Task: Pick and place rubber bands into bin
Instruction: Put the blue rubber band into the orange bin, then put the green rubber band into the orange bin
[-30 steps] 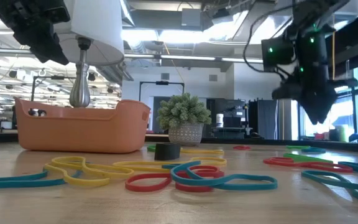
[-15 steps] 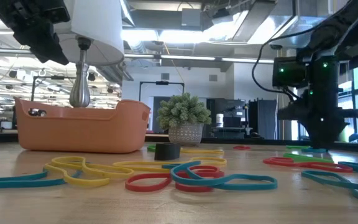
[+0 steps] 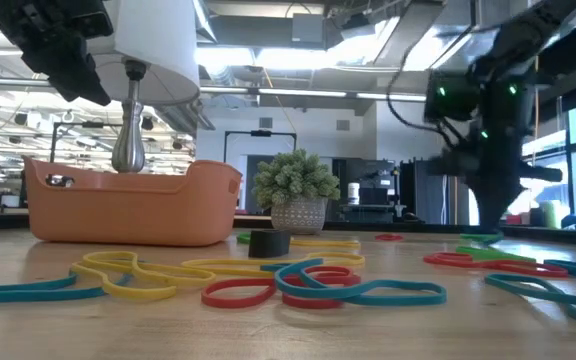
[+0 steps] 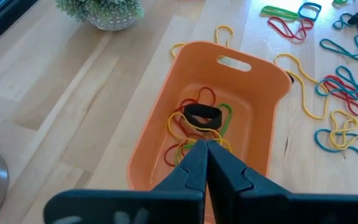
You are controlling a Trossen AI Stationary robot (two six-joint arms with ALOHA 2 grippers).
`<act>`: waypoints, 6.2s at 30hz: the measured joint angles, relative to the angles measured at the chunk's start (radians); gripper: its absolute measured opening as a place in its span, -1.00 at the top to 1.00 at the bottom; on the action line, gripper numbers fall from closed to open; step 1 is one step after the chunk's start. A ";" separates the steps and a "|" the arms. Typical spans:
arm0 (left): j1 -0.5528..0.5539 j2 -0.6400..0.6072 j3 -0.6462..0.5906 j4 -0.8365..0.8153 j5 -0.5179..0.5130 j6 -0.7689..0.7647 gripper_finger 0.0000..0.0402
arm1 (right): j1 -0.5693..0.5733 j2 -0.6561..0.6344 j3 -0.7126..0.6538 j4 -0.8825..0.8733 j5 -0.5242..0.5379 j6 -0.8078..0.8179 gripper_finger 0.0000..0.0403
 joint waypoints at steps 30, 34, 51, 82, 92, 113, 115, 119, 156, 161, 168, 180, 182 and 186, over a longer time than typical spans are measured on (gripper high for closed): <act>0.000 0.000 0.000 0.000 0.000 0.002 1.00 | 0.335 0.746 1.266 0.155 0.011 -0.672 1.00; 0.000 0.000 0.000 0.000 0.000 0.003 0.99 | 0.334 0.901 1.417 0.075 -0.060 -0.707 1.00; 0.000 0.000 0.000 0.000 0.002 0.010 0.99 | 0.363 1.102 1.563 -0.082 -0.160 -0.734 0.93; 0.000 0.001 0.001 0.005 0.033 0.016 0.99 | 0.360 1.016 1.685 -0.351 -0.168 -0.853 0.78; -0.003 0.064 0.001 0.024 0.100 0.035 0.99 | 0.363 0.775 1.251 -0.108 -0.171 -0.828 0.94; -0.119 0.775 0.399 0.222 0.036 0.001 0.99 | 0.482 -0.110 -0.026 0.619 -0.167 -0.363 0.93; -0.108 0.850 0.470 0.194 0.038 0.003 0.99 | 0.498 -0.162 -0.092 0.661 -0.167 -0.334 0.92; -0.074 0.995 0.621 0.110 0.066 0.021 0.99 | 0.533 -0.247 -0.185 0.692 -0.167 -0.291 0.92; 0.019 1.626 1.004 -0.058 0.111 0.142 0.43 | 0.596 -0.332 -0.284 0.720 -0.168 -0.345 0.92; 0.019 1.626 1.004 -0.064 0.098 0.142 0.67 | 0.596 -0.332 -0.284 0.724 -0.168 -0.353 0.92; 0.015 1.626 1.036 -0.067 0.097 0.142 0.98 | 0.596 -0.332 -0.284 0.726 -0.168 -0.365 0.92; -0.010 1.626 1.356 -0.369 0.040 0.132 0.98 | 0.595 -0.332 -0.284 0.727 -0.168 -0.367 0.92; -0.018 1.620 1.412 -0.432 0.034 0.127 0.98 | 0.596 -0.332 -0.284 0.727 -0.167 -0.367 0.92; -0.046 1.560 1.425 -0.469 0.028 0.138 0.99 | 0.596 -0.332 -0.284 0.728 -0.167 -0.366 0.92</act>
